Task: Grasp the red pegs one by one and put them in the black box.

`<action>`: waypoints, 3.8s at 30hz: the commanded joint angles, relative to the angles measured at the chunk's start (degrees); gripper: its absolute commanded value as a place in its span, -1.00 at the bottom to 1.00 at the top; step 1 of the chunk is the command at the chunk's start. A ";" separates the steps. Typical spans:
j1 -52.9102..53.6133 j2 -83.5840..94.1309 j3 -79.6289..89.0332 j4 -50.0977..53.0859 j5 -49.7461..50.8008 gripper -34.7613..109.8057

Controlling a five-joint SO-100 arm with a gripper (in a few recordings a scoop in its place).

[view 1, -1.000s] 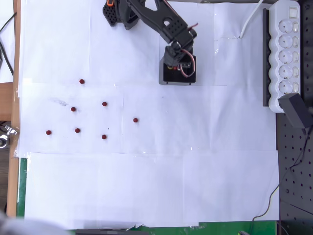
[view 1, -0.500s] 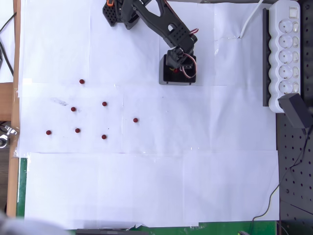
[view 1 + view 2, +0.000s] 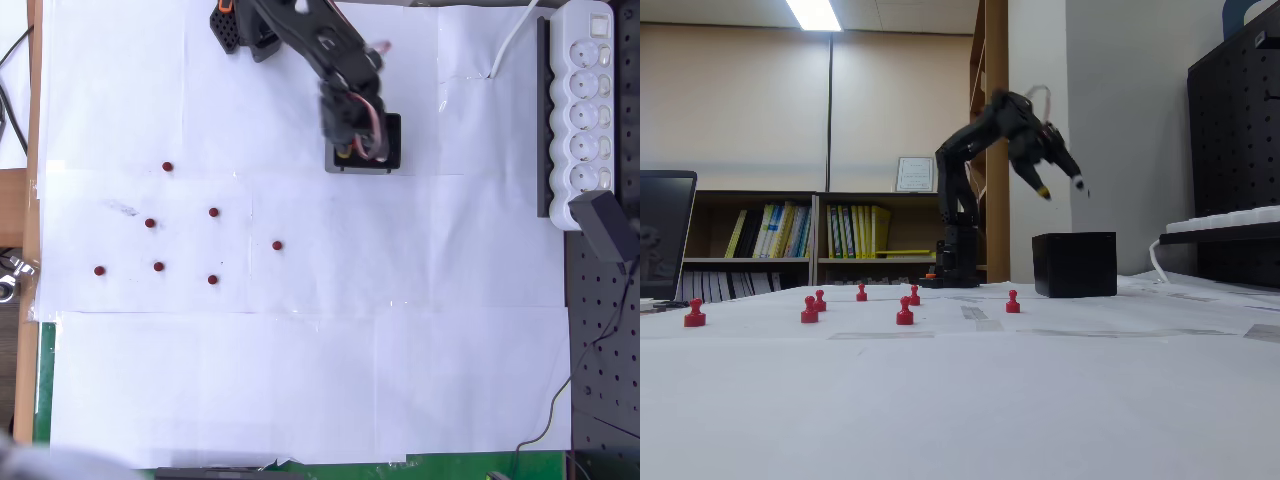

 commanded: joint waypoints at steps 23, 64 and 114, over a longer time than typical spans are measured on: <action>48.08 -10.63 -71.46 -70.93 37.53 -0.25; 54.49 22.85 -71.19 -113.03 35.60 -0.25; 53.79 11.07 -66.18 -89.91 35.95 -0.52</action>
